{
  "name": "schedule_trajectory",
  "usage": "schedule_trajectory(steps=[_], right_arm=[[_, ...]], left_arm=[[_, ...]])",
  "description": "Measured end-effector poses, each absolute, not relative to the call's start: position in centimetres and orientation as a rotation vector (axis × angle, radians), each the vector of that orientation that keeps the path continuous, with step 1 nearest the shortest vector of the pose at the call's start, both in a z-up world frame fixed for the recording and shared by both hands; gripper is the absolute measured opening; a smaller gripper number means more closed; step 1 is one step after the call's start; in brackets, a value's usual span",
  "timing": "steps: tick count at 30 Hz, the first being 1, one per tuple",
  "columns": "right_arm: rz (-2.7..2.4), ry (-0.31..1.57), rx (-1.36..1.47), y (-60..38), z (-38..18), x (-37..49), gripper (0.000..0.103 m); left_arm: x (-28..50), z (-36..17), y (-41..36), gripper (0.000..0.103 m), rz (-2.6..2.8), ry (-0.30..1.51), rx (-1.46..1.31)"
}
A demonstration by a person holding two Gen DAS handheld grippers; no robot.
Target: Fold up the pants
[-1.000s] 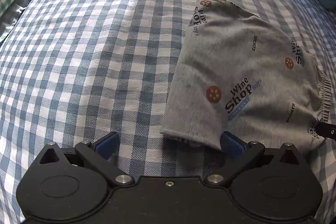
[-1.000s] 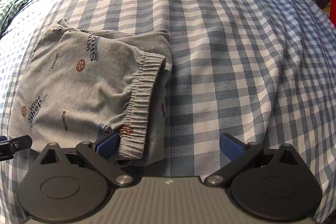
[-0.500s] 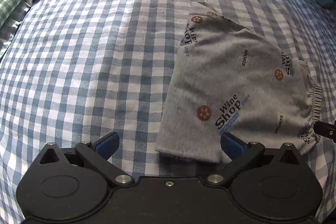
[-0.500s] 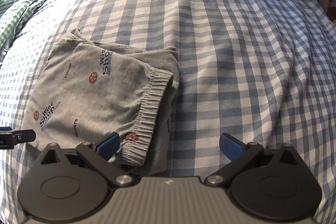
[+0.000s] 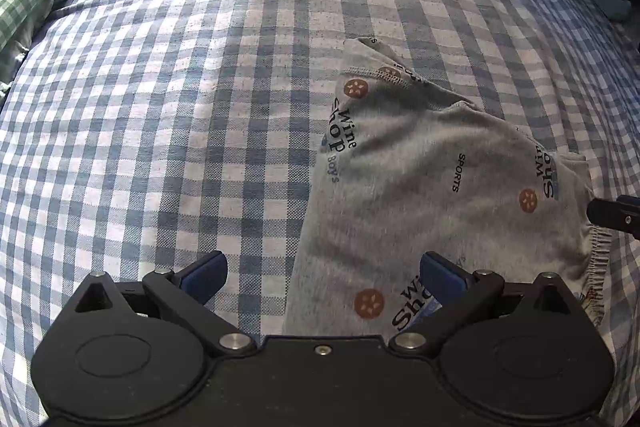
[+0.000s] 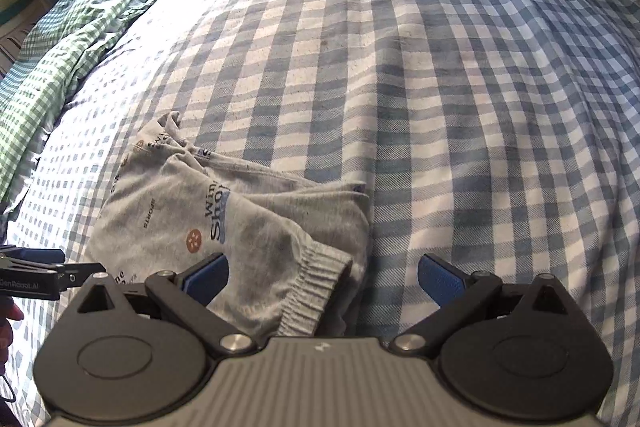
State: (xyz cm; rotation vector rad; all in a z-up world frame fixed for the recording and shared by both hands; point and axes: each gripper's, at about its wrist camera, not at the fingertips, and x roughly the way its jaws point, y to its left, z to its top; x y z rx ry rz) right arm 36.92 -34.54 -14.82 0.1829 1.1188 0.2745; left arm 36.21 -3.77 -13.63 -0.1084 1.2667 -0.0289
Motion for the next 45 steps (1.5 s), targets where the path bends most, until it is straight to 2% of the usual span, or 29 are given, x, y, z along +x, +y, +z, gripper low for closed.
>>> schedule_trajectory(steps=[8,15,18,20,22,23,26,28,31,32,34,45], right_arm=[[0.356,1.148,0.220,-34.4,-17.3,40.4,0.103],[0.442,1.188,0.338,-34.9,-18.7,39.2,0.103],[0.434,1.188,0.377,-35.3,-18.6,38.4,0.102],[0.405,1.186,0.394,-35.5,-18.5,38.0,0.095],[0.376,1.177,0.418,-35.6,-18.3,37.5,0.077],[0.358,1.177,0.430,-35.7,-18.2,37.4,0.075],[0.308,1.165,0.457,-36.0,-18.0,36.6,0.059],[0.276,1.157,0.447,-36.0,-17.7,36.1,0.041],[0.238,1.141,0.411,-35.9,-16.8,35.5,0.021],[0.237,1.135,0.409,-35.9,-16.6,35.4,0.020],[0.241,1.118,0.400,-35.4,-15.7,35.0,0.015],[0.293,1.037,0.220,-28.5,-8.6,34.4,0.013]], left_arm=[[37.4,-15.4,-3.4,0.102,-0.040,1.287,-0.115],[36.6,-15.7,-2.5,0.102,-0.048,1.249,-0.180],[36.0,-15.4,-2.4,0.090,-0.082,1.230,-0.216],[36.0,-15.4,-2.1,0.079,-0.094,1.229,-0.240],[36.1,-15.2,-2.2,0.070,-0.106,1.233,-0.269],[36.2,-15.1,-2.2,0.063,-0.109,1.235,-0.280],[35.8,-14.7,-2.2,0.052,-0.111,1.249,-0.317],[35.7,-14.4,-2.6,0.045,-0.104,1.261,-0.321],[35.8,-13.6,-3.0,0.025,-0.115,1.256,-0.300],[35.8,-13.2,-3.2,0.016,-0.122,1.248,-0.278],[35.8,-12.7,-3.3,0.014,-0.135,1.232,-0.257],[34.2,-8.1,-0.9,0.012,-0.209,1.130,-0.252]])
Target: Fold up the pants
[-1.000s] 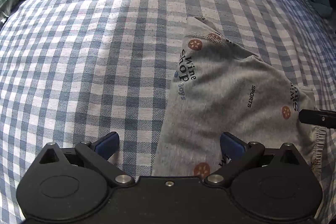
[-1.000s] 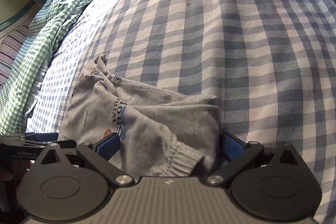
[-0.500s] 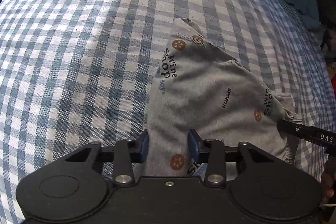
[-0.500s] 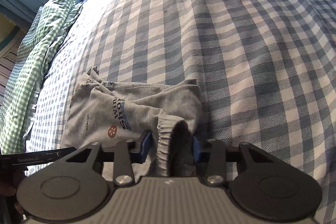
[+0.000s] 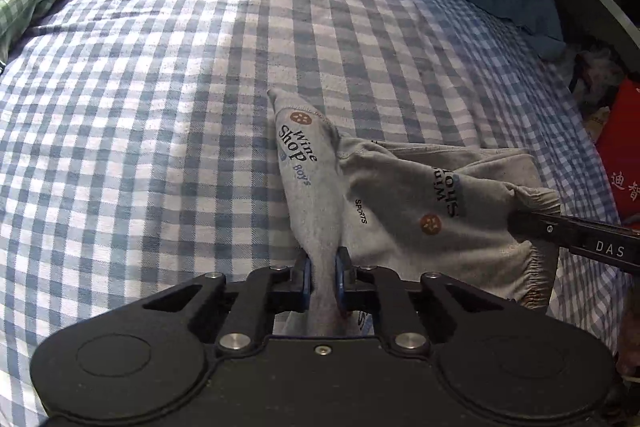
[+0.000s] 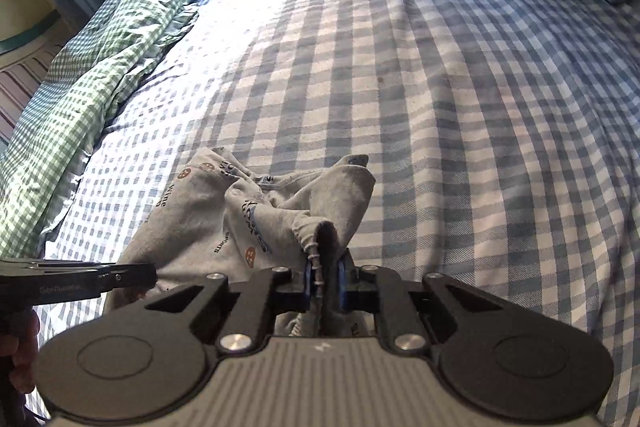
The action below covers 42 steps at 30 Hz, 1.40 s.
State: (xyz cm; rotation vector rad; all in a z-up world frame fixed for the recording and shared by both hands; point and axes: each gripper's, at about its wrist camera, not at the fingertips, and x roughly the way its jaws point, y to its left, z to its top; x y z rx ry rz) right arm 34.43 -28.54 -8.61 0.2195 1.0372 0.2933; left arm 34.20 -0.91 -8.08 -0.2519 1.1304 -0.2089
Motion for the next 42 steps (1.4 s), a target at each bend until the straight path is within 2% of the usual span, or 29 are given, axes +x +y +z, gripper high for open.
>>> schedule_trajectory(steps=[10,20,23,25,26,29,30,32,37,42], right_arm=[[0.447,0.994,0.124,-15.6,-6.5,39.5,0.013],[0.432,1.104,0.036,-7.8,-11.2,41.9,0.015],[0.390,1.123,0.053,-8.4,-11.7,41.9,0.020],[0.359,1.132,0.055,-8.9,-11.7,41.8,0.031],[0.349,1.134,0.055,-9.1,-11.6,41.8,0.033],[0.342,1.126,0.061,-9.7,-11.2,41.4,0.041],[0.338,1.120,0.061,-9.8,-10.8,41.1,0.050],[0.340,1.096,0.072,-10.0,-10.1,40.3,0.061],[0.350,1.024,0.126,-10.8,-8.1,37.3,0.082],[0.382,0.937,0.134,-11.3,-5.5,33.2,0.094]], left_arm=[[33.4,-6.2,11.0,0.012,-0.058,1.044,-0.292],[32.5,-10.0,19.4,0.013,0.009,1.105,-0.342],[32.1,-10.4,19.6,0.015,-0.007,1.105,-0.345],[32.2,-10.6,19.6,0.017,-0.006,1.111,-0.338],[32.1,-10.7,19.6,0.018,-0.002,1.114,-0.339],[31.9,-10.6,19.9,0.028,0.025,1.118,-0.349],[31.7,-10.4,19.9,0.031,0.035,1.115,-0.350],[31.1,-9.8,19.9,0.046,0.050,1.104,-0.349],[29.1,-7.3,19.2,0.075,0.090,1.060,-0.316],[25.9,-4.6,18.0,0.098,0.126,1.009,-0.293]])
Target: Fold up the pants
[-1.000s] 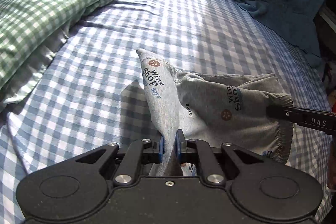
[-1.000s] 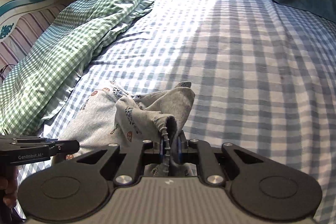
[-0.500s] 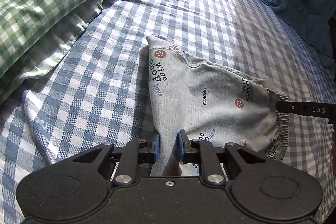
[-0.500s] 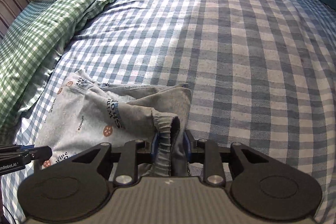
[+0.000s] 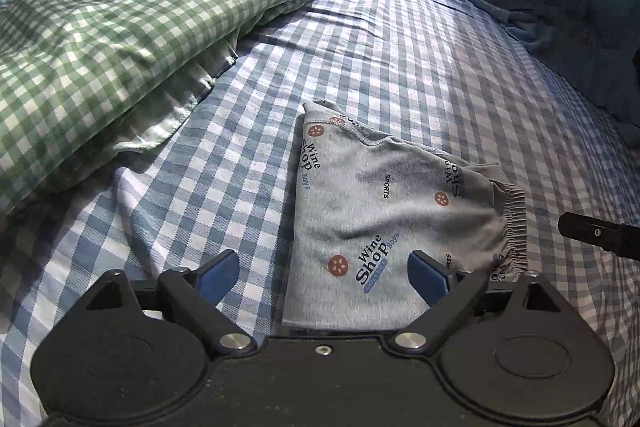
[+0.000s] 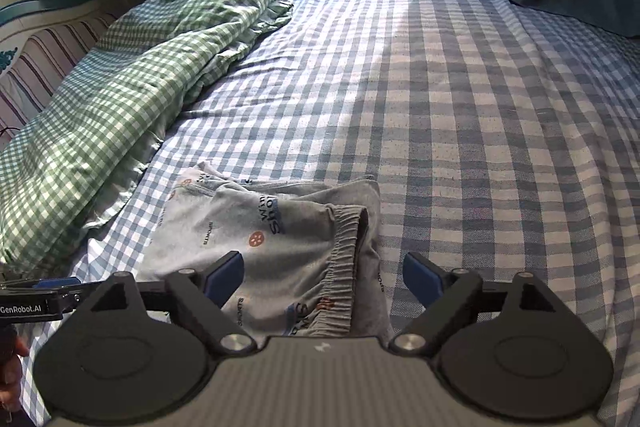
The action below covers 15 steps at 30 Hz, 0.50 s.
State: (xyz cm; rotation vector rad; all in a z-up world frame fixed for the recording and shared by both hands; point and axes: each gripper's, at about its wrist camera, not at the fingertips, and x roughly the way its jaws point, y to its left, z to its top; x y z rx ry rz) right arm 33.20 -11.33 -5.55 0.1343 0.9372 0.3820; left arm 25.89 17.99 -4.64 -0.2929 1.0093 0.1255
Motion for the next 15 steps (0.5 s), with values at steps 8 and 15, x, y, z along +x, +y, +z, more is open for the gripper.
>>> schedule_trajectory(steps=[8,15], right_arm=[[0.423,0.816,0.112,-12.2,-2.3,25.4,0.103],[0.447,0.763,0.080,-13.4,-1.3,18.2,0.103]], left_arm=[[18.8,-1.8,15.3,0.102,0.212,0.942,-0.243],[11.9,-0.4,12.5,0.102,0.248,0.857,-0.203]])
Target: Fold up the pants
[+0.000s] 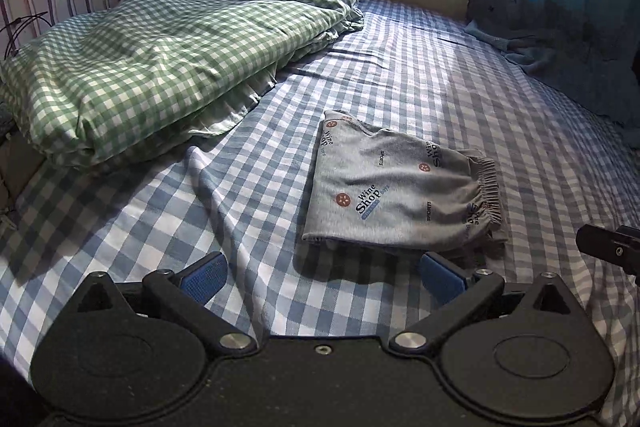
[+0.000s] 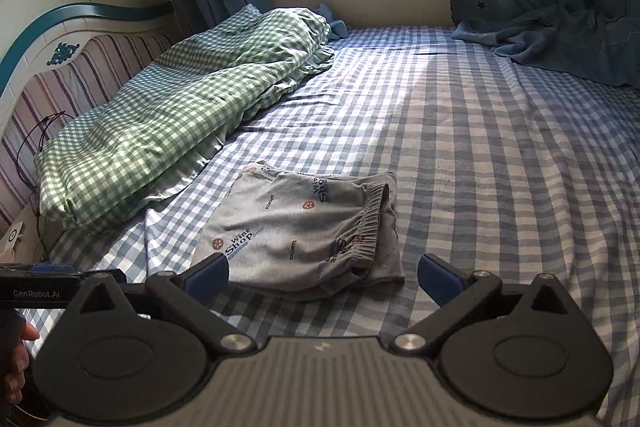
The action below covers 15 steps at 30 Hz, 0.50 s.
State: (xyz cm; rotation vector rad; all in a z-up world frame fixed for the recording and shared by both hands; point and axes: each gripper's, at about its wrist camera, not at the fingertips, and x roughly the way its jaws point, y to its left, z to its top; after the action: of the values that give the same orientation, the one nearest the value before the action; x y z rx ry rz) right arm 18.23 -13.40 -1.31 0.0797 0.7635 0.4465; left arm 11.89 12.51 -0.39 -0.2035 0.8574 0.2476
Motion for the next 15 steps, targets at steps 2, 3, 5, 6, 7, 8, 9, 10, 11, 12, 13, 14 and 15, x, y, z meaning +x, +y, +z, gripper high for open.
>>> schedule_trajectory(steps=[2,3,5,6,7,8,9,10,11,12,13,14,15], right_arm=[[0.458,0.765,0.069,-13.9,-1.5,16.6,0.103],[0.463,0.770,0.064,-14.2,-1.6,15.8,0.103],[0.475,0.773,0.043,-14.7,-1.8,14.7,0.103],[0.479,0.773,0.030,-14.9,-1.8,14.0,0.103],[0.479,0.777,0.027,-15.2,-1.9,13.4,0.103],[0.479,0.785,0.033,-15.5,-2.1,13.0,0.103],[0.475,0.798,0.043,-15.9,-2.3,12.5,0.103],[0.470,0.811,0.052,-16.2,-2.5,12.1,0.103],[0.469,0.822,0.056,-16.5,-2.7,11.8,0.103],[0.469,0.832,0.058,-16.7,-3.0,11.5,0.103],[0.467,0.836,0.056,-16.9,-3.1,11.3,0.103],[0.464,0.835,0.051,-17.1,-3.1,11.0,0.103],[0.463,0.836,0.045,-17.4,-3.2,10.7,0.103]], left_arm=[[10.0,-0.1,11.6,0.102,0.255,0.833,-0.193],[9.2,0.0,11.1,0.102,0.257,0.821,-0.185],[7.8,0.0,10.2,0.102,0.259,0.804,-0.156],[7.2,0.1,9.8,0.102,0.261,0.799,-0.141],[6.6,0.0,9.5,0.102,0.263,0.797,-0.130],[6.2,0.0,9.2,0.102,0.266,0.798,-0.125],[5.7,-0.1,8.9,0.102,0.271,0.801,-0.124],[5.3,-0.2,8.7,0.102,0.276,0.803,-0.127],[4.8,-0.3,8.5,0.102,0.283,0.805,-0.133],[4.3,-0.4,8.4,0.102,0.288,0.806,-0.141],[3.9,-0.5,8.2,0.102,0.291,0.808,-0.146],[3.5,-0.6,8.0,0.102,0.295,0.811,-0.151],[3.1,-0.7,7.8,0.102,0.296,0.815,-0.154]])
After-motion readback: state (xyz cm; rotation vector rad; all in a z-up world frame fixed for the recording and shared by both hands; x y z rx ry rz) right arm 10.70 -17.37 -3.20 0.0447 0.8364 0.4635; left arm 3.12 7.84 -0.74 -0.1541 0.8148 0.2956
